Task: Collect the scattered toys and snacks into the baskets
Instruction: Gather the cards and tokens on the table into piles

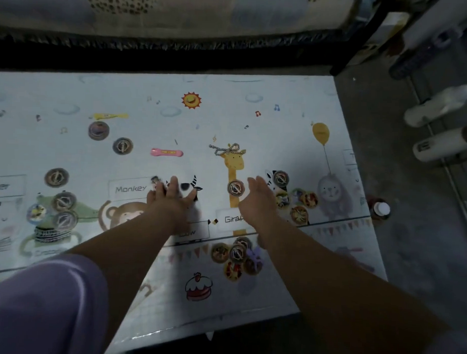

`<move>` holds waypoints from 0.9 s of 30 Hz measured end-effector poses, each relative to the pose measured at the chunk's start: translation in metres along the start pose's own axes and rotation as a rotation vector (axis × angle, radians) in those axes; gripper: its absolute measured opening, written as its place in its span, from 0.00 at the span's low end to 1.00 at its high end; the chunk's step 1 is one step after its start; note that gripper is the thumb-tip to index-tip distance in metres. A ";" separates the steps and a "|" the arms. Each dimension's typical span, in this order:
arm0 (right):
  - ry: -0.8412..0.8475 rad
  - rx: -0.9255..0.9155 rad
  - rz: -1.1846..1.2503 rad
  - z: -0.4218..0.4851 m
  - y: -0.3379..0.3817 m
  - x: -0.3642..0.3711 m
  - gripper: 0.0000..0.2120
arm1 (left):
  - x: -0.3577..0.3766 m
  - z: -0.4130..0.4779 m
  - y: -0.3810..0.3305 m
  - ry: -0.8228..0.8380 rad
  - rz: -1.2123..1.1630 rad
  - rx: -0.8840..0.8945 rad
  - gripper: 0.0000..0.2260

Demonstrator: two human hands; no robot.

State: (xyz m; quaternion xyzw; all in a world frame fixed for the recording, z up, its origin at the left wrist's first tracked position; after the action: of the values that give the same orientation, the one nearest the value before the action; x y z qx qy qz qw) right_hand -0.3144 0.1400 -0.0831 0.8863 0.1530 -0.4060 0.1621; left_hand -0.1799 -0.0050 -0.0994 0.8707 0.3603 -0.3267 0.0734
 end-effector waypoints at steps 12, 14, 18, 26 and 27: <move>-0.224 0.071 -0.008 0.008 -0.047 -0.006 0.32 | 0.003 0.005 0.000 -0.027 0.101 -0.004 0.40; -0.158 0.282 -0.068 0.022 -0.091 -0.016 0.31 | 0.002 0.002 -0.002 -0.067 0.070 -0.017 0.37; -0.052 0.329 0.121 0.024 -0.102 -0.013 0.36 | 0.001 -0.002 -0.013 -0.290 -0.069 0.062 0.29; 0.026 -0.153 0.213 -0.007 0.017 0.034 0.33 | 0.021 -0.001 -0.038 -0.184 -0.066 0.180 0.29; -0.011 -0.208 0.252 -0.009 0.012 0.031 0.32 | 0.025 -0.002 -0.033 -0.212 -0.073 0.164 0.29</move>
State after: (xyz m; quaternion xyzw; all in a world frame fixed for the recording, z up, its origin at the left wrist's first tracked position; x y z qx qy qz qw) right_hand -0.2842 0.1368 -0.0999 0.8746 0.0809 -0.3694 0.3035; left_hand -0.1877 0.0341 -0.1102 0.8208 0.3539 -0.4475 0.0277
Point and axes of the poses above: each hand's wrist, its own z-axis towards the middle knuckle, its own x-axis out of the palm, y = z × x, the point moved 1 cm from there along z, towards the middle knuckle, and after that the axes turned 11 degrees about -z, right-handed, at the moved point
